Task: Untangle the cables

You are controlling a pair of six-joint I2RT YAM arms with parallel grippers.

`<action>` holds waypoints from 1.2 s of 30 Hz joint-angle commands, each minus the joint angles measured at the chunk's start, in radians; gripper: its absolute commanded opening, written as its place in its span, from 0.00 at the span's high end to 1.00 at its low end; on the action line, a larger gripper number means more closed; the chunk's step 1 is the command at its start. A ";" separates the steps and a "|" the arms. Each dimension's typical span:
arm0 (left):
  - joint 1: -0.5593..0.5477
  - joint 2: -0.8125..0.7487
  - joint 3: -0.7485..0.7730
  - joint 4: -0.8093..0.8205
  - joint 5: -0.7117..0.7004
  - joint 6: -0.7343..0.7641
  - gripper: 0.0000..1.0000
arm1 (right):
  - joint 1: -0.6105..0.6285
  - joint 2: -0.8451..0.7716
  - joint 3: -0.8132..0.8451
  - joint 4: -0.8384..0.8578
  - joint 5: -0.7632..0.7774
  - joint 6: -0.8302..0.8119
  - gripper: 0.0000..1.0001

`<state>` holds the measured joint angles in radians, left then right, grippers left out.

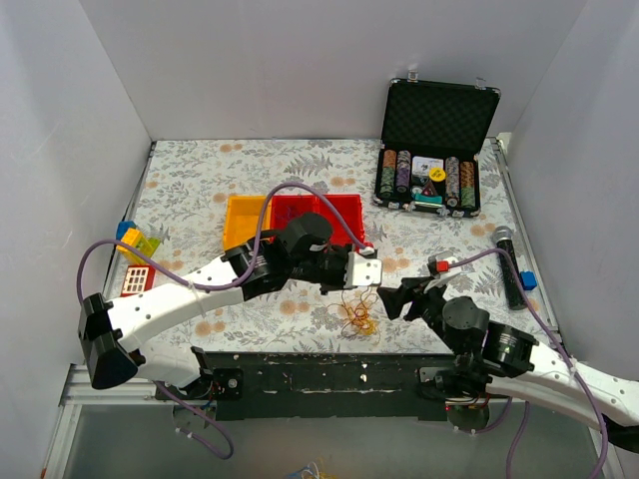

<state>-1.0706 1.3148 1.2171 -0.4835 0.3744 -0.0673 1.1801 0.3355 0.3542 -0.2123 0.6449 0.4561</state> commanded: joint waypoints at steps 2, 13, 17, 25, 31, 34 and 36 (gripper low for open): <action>-0.003 -0.032 -0.013 0.054 -0.032 0.020 1.00 | 0.003 -0.027 0.037 0.082 -0.072 -0.074 0.25; -0.003 -0.015 -0.045 0.097 -0.100 0.037 1.00 | 0.003 -0.009 -0.001 0.269 -0.232 -0.123 0.30; -0.003 -0.009 -0.050 0.109 -0.103 0.038 1.00 | 0.003 0.026 0.011 0.272 -0.228 -0.123 0.30; -0.003 -0.002 -0.031 0.118 -0.094 0.021 1.00 | 0.003 0.085 0.002 0.327 -0.217 -0.135 0.29; -0.003 0.004 0.004 0.122 -0.062 -0.022 1.00 | 0.003 0.183 0.006 0.389 -0.137 -0.146 0.32; -0.003 0.008 0.050 0.103 -0.037 -0.052 1.00 | 0.003 0.229 0.005 0.427 -0.087 -0.155 0.35; -0.003 0.011 0.093 0.089 -0.008 -0.081 1.00 | 0.004 0.263 0.003 0.455 -0.065 -0.160 0.36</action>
<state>-1.0706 1.3293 1.2068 -0.3912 0.3035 -0.0868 1.1801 0.5529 0.3473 0.1257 0.4969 0.3229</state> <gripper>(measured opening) 0.028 0.651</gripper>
